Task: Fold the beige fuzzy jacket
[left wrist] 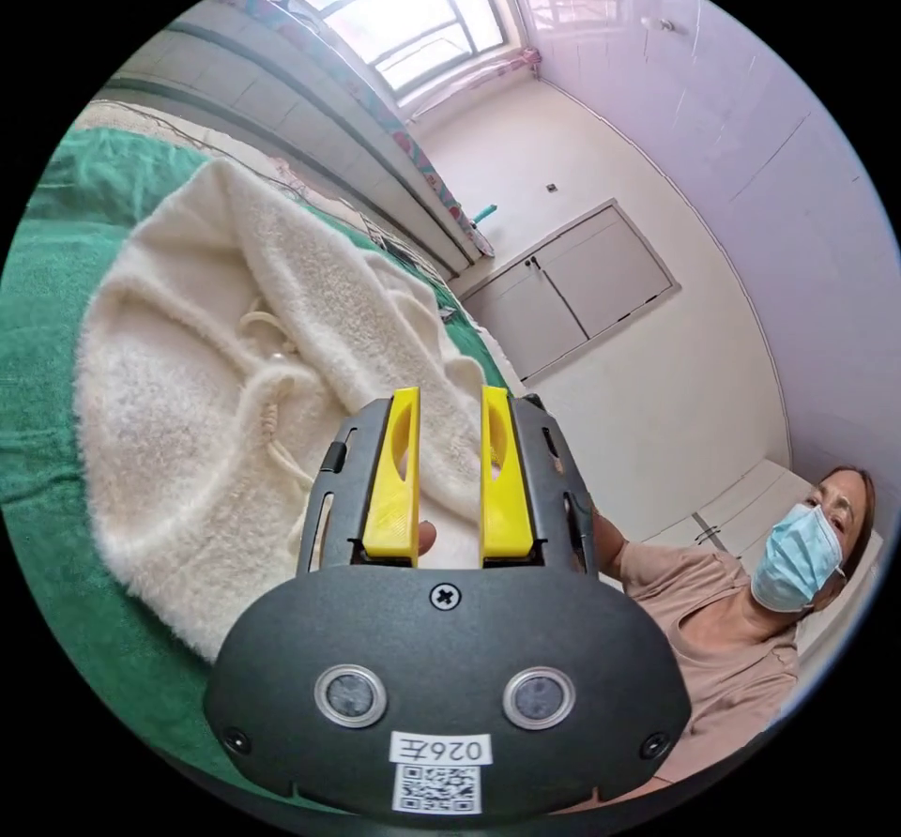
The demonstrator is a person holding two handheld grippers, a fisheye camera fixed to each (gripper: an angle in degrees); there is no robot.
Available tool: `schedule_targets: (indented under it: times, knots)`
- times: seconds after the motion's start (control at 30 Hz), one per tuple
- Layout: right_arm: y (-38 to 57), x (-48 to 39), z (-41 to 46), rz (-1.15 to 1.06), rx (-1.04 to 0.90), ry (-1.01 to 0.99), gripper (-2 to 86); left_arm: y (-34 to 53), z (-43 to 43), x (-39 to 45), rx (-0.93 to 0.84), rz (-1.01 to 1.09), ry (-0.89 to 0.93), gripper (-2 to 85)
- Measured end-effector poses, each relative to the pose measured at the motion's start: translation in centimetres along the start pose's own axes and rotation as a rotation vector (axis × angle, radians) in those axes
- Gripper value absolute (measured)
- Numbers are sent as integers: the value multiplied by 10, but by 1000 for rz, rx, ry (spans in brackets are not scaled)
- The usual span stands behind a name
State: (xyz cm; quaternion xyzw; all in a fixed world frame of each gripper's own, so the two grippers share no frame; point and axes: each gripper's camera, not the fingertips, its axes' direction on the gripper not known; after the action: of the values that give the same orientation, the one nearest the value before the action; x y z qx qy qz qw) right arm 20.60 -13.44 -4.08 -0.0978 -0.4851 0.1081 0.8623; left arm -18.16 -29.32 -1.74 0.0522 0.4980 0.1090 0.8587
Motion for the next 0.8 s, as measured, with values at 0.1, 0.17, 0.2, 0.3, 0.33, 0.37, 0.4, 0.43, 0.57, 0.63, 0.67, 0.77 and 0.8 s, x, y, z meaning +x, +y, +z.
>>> schedule_targets:
  times: [0.1, 0.17, 0.2, 0.3, 0.33, 0.37, 0.4, 0.43, 0.57, 0.63, 0.67, 0.77, 0.8]
  knots:
    - [0, -29, -14, -80, 37, 268, 65, -29, 6, 1, -20, 78, -256, 89]
    - [4, -60, -23, -180, 85, 484, 69, -54, 20, -8, -40, 112, -390, 81]
    - [5, -68, -24, -210, 95, 522, 69, -60, 24, -10, -37, 125, -402, 78]
    - [0, -97, -25, -341, 139, 629, 60, -85, 48, -26, 3, 144, -403, 38]
    - [-6, -103, -21, -391, 158, 613, 54, -95, 64, -37, -9, 142, -444, 8]
    - [-15, -103, -10, -433, 148, 575, 48, -107, 84, -51, -65, 132, -562, 0]
    - [-20, -101, -2, -451, 124, 549, 47, -114, 95, -59, -112, 143, -618, -3]
    - [-29, -92, 20, -449, 38, 501, 45, -125, 118, -79, -234, 140, -728, -6]
    - [-24, -52, 86, -358, -247, 265, 47, -150, 114, -106, -227, -11, -565, -10]
    - [-16, -52, 83, -357, -243, 212, 44, -143, 103, -98, -186, -53, -562, -10]
    - [-11, -57, 78, -377, -245, 220, 43, -133, 93, -82, -144, 1, -587, -10]
    - [2, -71, 66, -445, -212, 349, 41, -94, 65, -33, -56, 126, -606, -10]
    - [4, -75, 64, -461, -201, 364, 41, -85, 60, -23, -36, 147, -597, -10]
